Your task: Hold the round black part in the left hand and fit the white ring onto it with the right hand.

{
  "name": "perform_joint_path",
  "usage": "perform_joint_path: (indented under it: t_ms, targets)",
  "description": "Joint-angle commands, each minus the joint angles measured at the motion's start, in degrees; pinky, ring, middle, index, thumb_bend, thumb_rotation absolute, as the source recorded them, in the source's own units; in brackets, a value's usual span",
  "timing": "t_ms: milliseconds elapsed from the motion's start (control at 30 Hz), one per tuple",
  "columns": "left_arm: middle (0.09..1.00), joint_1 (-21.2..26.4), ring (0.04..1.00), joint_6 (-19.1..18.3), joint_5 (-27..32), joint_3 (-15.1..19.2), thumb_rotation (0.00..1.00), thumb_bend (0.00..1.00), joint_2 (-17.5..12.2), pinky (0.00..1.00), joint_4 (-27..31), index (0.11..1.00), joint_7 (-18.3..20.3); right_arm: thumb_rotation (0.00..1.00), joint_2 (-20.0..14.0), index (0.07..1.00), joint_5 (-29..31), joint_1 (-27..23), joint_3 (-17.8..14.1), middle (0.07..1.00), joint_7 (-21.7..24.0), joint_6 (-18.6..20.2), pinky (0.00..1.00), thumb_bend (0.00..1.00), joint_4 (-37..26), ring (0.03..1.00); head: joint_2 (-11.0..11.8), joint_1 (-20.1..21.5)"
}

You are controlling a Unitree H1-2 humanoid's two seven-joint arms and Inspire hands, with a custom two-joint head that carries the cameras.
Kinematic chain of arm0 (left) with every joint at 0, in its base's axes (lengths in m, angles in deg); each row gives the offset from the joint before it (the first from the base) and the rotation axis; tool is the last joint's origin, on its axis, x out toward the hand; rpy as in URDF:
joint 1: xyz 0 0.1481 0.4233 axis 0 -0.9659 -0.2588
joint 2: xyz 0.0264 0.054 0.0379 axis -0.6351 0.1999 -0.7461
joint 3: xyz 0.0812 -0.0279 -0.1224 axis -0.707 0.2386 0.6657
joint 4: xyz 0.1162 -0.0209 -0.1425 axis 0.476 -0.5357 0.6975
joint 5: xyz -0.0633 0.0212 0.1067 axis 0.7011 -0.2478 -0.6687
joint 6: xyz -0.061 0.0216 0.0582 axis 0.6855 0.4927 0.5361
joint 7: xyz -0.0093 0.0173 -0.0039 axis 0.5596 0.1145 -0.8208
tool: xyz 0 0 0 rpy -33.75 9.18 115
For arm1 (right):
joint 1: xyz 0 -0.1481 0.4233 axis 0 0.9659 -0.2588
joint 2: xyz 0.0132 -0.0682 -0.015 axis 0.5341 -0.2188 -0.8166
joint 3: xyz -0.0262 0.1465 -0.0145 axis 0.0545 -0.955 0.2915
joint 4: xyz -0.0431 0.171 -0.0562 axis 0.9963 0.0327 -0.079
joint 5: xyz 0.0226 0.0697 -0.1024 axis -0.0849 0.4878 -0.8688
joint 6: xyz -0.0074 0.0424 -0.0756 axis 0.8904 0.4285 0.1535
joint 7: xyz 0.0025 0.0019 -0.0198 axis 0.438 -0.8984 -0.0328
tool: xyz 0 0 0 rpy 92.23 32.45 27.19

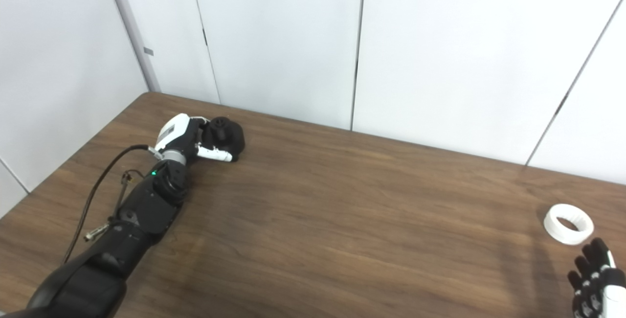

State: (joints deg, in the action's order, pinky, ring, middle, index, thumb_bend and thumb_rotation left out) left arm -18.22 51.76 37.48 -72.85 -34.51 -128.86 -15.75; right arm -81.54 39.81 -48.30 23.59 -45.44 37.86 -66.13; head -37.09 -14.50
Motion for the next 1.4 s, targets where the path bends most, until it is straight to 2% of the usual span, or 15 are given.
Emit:
perform_joint_path:
  t_ms: [0, 267, 400, 600, 700, 933, 1133, 1267, 1367]
  targets:
    - [0.787, 3.2, 0.907, 2.2, -0.4, 0.3, 0.05, 0.52, -1.7, 1.00, 0.4, 0.479, -2.4, 1.00, -0.4, 1.000, 0.5, -1.0, -0.6, 1.000, 0.0, -1.7, 1.00, 0.57, -1.0, 1.000, 0.0, -0.1]
    - [0.780, 3.5, 0.894, 1.8, -0.7, -0.3, 0.05, 0.52, -1.7, 1.00, -0.5, 0.480, -2.6, 1.00, -0.5, 1.000, 0.5, -1.1, -0.6, 1.000, 0.2, -1.9, 1.00, 0.55, -0.8, 1.000, -0.3, 0.3]
    - [0.775, 3.0, 0.881, 1.4, -0.6, -0.4, 0.06, 0.52, -1.8, 0.99, 1.0, 0.480, -1.9, 1.00, -0.5, 1.000, 0.1, -1.0, -0.4, 1.000, 0.1, -1.6, 1.00, 0.57, -1.1, 1.000, -0.8, 1.3]
    - [0.781, -0.6, 0.899, -1.2, -0.9, -1.1, 0.05, 0.52, -1.8, 1.00, 11.9, 0.481, 2.1, 1.00, -0.2, 1.000, 0.6, -1.0, -0.1, 1.000, 0.1, -1.0, 1.00, 0.56, -1.5, 1.000, -1.4, 2.9]
    - [0.787, -3.4, 0.917, -2.8, -1.8, -2.6, 0.06, 0.52, -2.1, 1.00, 19.9, 0.481, 5.9, 1.00, -0.2, 1.000, 0.8, -1.0, 0.1, 1.000, 0.7, -2.4, 1.00, 0.53, -0.5, 1.000, -1.7, 3.7]
    - [0.787, -7.0, 0.919, -5.8, -3.4, -4.5, 0.06, 0.52, -1.6, 1.00, 31.9, 0.482, 12.0, 1.00, 0.2, 1.000, 2.2, -1.1, 0.0, 1.000, 1.1, -2.6, 1.00, 0.53, 0.7, 1.000, -2.3, 5.7]
    - [0.794, -8.9, 0.922, -9.4, -4.1, -7.0, 0.06, 0.52, -1.7, 1.00, 41.4, 0.483, 20.0, 1.00, 0.4, 1.000, 2.2, -1.5, 0.4, 1.000, 1.7, -4.1, 1.00, 0.55, 2.5, 1.000, -3.5, 9.2]
    - [0.803, -11.2, 0.922, -9.4, -5.0, -9.4, 0.06, 0.52, -1.4, 1.00, 46.7, 0.484, 23.7, 1.00, 0.9, 1.000, 1.7, -1.5, 0.7, 1.000, 1.5, -4.4, 1.00, 0.59, 2.9, 1.000, -4.2, 11.4]
    - [0.798, -13.2, 0.910, -8.7, -5.2, -11.3, 0.06, 0.52, 0.0, 1.00, 50.2, 0.483, 25.5, 1.00, 1.0, 0.995, 1.0, -1.5, 1.0, 0.988, 1.3, -4.5, 1.00, 0.62, 3.2, 1.000, -4.9, 13.4]
